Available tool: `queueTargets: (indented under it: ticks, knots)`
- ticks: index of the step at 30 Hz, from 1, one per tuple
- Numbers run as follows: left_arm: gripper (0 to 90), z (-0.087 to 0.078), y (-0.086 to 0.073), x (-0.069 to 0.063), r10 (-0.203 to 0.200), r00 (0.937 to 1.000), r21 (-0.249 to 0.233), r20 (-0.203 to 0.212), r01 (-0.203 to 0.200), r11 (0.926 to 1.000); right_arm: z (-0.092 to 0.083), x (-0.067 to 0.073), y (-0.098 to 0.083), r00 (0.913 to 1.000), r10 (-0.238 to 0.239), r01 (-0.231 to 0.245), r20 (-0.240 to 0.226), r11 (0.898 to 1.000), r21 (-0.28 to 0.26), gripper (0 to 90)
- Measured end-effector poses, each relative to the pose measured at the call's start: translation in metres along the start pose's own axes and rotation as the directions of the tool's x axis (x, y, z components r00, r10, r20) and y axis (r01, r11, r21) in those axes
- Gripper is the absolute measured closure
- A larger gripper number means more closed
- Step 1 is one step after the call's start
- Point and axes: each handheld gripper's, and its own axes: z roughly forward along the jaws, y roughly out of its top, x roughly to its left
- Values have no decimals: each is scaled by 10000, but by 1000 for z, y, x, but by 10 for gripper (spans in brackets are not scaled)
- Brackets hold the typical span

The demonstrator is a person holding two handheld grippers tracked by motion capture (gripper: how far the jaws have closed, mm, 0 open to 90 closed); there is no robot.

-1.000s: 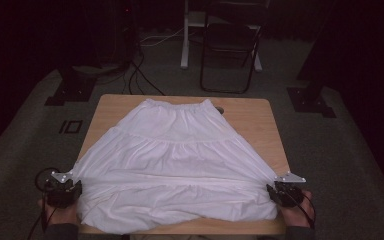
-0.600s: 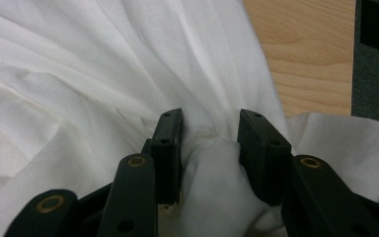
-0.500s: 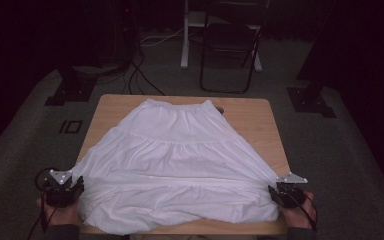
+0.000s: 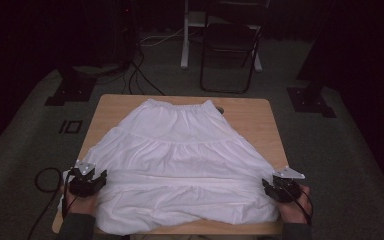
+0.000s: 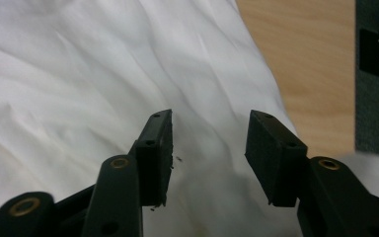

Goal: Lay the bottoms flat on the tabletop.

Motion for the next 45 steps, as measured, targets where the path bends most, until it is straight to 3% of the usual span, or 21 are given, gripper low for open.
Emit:
queueTargets:
  ticks: [4, 9, 14, 16, 21, 24, 26, 27, 30, 32, 33, 34, 35, 37, 40, 41, 42, 45]
  knots:
    - [515, 16, -2, -1, -64, 9998, 222, 212, 59, 9997, 20, 4, 9, 9998, -205, 207, -50, 9989, 424, 477]
    - [499, 22, -5, 0, -141, 9992, 257, 365, 132, 9996, 34, 5, 8, 9999, -20, 30, -165, 9980, 638, 450]
    - [476, 23, -7, 4, -390, 9977, 159, 560, 382, 9991, 39, 6, 6, 9998, 123, -110, -181, 9977, 667, 432]
    - [459, 25, -7, 7, -641, 9946, 130, 821, 632, 9979, 38, 6, 8, 9998, 126, -119, -120, 9979, 633, 425]
    - [454, 25, 0, 4, -475, 9952, 117, 861, 467, 9988, 34, 11, 22, 9995, 25, -19, -311, 9998, 192, 397]
    - [437, 29, 5, 0, -416, 9945, 17, 964, 416, 9991, 41, 15, 30, 9992, -49, 55, -391, 9999, 152, 378]
    - [427, 31, 7, -1, -436, 9942, 53, 984, 433, 9990, 50, 16, 32, 9990, 35, -16, -452, 9991, 416, 370]
    - [424, 37, 7, -2, -495, 9935, 305, 1027, 466, 9984, 55, 17, 32, 9989, 86, -58, -468, 9981, 610, 370]
    - [407, 38, 7, -5, -324, 9951, 195, 932, 308, 9993, 62, 16, 28, 9972, 316, -259, -680, 9962, 836, 419]
    - [459, 37, 7, -4, -267, 9947, 209, 993, 247, 9995, 62, 12, 27, 9914, 620, -522, -1154, 9950, 856, 511]
    - [537, 37, 7, -4, -267, 9947, 209, 993, 247, 9995, 62, 12, 27, 9914, 620, -522, -1154, 9950, 856, 511]
    - [537, 35, 7, -4, -321, 9948, 250, 968, 298, 9992, 61, 11, 26, 9898, 646, -540, -1271, 9949, 854, 568]
    - [696, 34, 5, -4, -323, 9933, 213, 1106, 302, 9993, 59, 10, 26, 9886, 643, -523, -1360, 9946, 896, 672]
    - [838, 32, 2, -5, -321, 9893, 131, 1423, 306, 9994, 58, 8, 24, 9876, 704, -583, -1405, 9944, 884, 758]
    - [876, 30, 0, -5, -429, 9849, 137, 1678, 412, 9991, 56, 7, 20, 9874, 664, -550, -1435, 9951, 816, 810]
    - [877, 28, -3, -3, -529, 9805, 138, 1891, 512, 9986, 53, 4, 16, 9851, 736, -624, -1555, 9952, 759, 838]
    - [878, 28, -3, -3, -529, 9805, 138, 1891, 512, 9986, 51, 3, 13, 9833, 813, -706, -1629, 9950, 703, 844]
    - [880, 21, -11, -2, -717, 9728, 123, 2203, 708, 9974, 46, -2, 5, 9785, 1037, -940, -1781, 9936, 624, 853]
